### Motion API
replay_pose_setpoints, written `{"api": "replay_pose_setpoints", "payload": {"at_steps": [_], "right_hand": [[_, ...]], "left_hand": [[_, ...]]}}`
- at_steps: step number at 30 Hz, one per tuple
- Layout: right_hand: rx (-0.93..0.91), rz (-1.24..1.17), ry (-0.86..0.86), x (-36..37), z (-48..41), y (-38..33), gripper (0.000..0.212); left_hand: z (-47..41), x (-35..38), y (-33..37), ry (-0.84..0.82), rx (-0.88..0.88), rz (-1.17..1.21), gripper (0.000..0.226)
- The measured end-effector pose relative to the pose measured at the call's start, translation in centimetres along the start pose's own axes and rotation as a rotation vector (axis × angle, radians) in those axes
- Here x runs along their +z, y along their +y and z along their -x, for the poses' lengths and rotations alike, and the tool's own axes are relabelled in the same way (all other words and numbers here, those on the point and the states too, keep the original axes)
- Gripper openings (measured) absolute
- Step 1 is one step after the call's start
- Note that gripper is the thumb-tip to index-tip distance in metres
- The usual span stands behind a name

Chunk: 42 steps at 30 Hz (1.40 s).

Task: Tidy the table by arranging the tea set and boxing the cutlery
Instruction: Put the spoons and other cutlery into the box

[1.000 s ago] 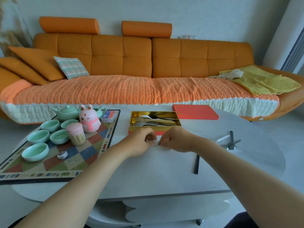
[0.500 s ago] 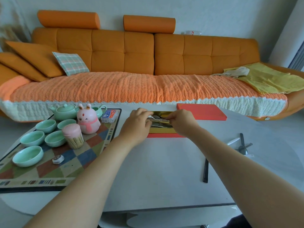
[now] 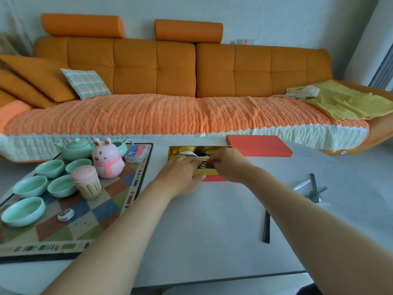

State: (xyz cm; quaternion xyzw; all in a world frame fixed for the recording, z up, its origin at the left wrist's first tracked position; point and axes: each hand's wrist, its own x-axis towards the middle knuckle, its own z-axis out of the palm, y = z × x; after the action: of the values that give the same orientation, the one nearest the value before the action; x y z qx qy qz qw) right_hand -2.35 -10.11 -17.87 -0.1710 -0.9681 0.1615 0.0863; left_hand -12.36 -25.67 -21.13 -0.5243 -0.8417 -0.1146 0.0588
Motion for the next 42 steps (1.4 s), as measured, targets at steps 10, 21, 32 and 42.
{"api": "replay_pose_setpoints", "payload": {"at_steps": [10,21,32,42], "right_hand": [[-0.048,-0.119,0.094,-2.5,3.0,1.1,0.046],[-0.002,0.018,-0.223,-5.6,9.3,4.9,0.054],[0.008,0.100,-0.284,-5.1,11.5,6.6,0.043],[-0.046,0.012,-0.231,-2.9,9.2,4.8,0.042]], "left_hand": [[1.3,-1.3,2.3,0.096,0.029,0.052,0.052],[3.2,-2.3,10.8,-0.064,0.048,0.306,0.020],[2.9,-0.7,15.2,-0.224,0.128,0.005,0.059],[2.6,-2.0,10.8,-0.192,-0.073,0.039,0.021]]}}
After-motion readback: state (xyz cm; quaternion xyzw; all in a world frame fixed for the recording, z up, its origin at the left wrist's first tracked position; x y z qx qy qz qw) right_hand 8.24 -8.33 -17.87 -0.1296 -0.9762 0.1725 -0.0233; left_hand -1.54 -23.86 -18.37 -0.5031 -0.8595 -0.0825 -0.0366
